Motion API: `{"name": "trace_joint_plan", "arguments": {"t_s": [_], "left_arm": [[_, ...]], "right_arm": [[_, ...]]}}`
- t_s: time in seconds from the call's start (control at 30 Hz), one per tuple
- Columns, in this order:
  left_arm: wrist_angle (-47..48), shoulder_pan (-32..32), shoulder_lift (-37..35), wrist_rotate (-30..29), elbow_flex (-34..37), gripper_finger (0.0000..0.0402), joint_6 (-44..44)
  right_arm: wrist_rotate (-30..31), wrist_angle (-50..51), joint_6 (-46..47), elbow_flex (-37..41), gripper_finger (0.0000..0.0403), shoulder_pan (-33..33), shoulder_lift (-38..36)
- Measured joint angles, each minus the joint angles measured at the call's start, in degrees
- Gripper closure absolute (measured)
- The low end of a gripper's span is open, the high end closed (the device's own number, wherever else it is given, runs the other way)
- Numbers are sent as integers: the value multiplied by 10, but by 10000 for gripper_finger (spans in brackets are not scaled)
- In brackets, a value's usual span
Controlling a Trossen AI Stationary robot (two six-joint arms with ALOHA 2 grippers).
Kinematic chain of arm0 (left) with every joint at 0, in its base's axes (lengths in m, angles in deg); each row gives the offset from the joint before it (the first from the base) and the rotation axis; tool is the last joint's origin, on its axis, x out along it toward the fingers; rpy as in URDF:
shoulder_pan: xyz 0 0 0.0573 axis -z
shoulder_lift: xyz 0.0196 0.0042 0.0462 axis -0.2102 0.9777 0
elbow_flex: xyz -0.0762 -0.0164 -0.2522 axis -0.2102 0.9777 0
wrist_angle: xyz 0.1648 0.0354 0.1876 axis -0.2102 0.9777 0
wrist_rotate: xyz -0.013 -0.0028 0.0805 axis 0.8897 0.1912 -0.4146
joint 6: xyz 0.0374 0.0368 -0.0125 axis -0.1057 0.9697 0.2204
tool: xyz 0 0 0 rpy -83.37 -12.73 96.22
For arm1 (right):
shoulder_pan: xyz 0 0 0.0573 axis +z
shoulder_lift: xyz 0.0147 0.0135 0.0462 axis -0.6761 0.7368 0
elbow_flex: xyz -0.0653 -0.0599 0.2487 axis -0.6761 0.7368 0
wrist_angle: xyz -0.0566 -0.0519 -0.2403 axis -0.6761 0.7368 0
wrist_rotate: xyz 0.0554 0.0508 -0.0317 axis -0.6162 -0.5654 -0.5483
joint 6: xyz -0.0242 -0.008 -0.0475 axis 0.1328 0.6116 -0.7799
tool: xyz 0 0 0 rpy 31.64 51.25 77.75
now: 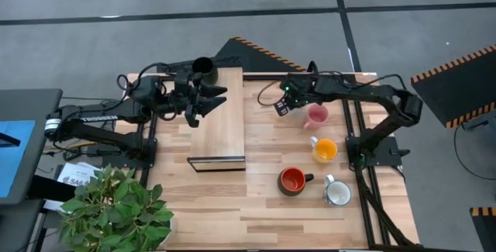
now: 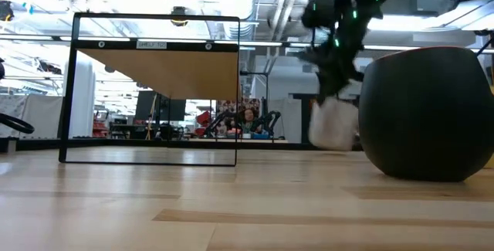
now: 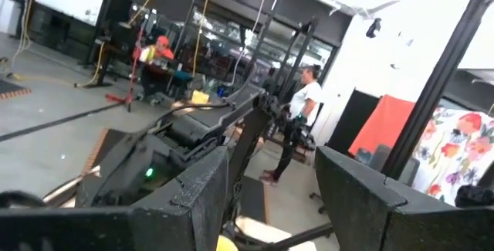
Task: Place coffee mugs
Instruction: Put the gray mug on the shelf
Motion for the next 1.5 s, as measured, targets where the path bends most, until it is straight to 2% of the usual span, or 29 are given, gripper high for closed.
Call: {"name": "trace_joint_plan", "arguments": {"t_s": [0.23, 0.43, 0.6, 0.97, 1.5], "left_arm": [[-14, 6, 0, 0, 0, 222, 0], [-26, 6, 0, 0, 0, 222, 0], [-25, 6, 0, 0, 0, 222, 0], [-27, 6, 0, 0, 0, 222, 0], [-34, 6, 0, 0, 0, 222, 0]], "right_arm": [[5, -3, -70, -133, 372, 77, -38], [3, -1, -162, -274, 373, 167, 11], [4, 5, -208, -344, 373, 215, 73], [19, 0, -246, -378, 366, 232, 164], [17, -10, -245, -379, 352, 230, 167]]}}
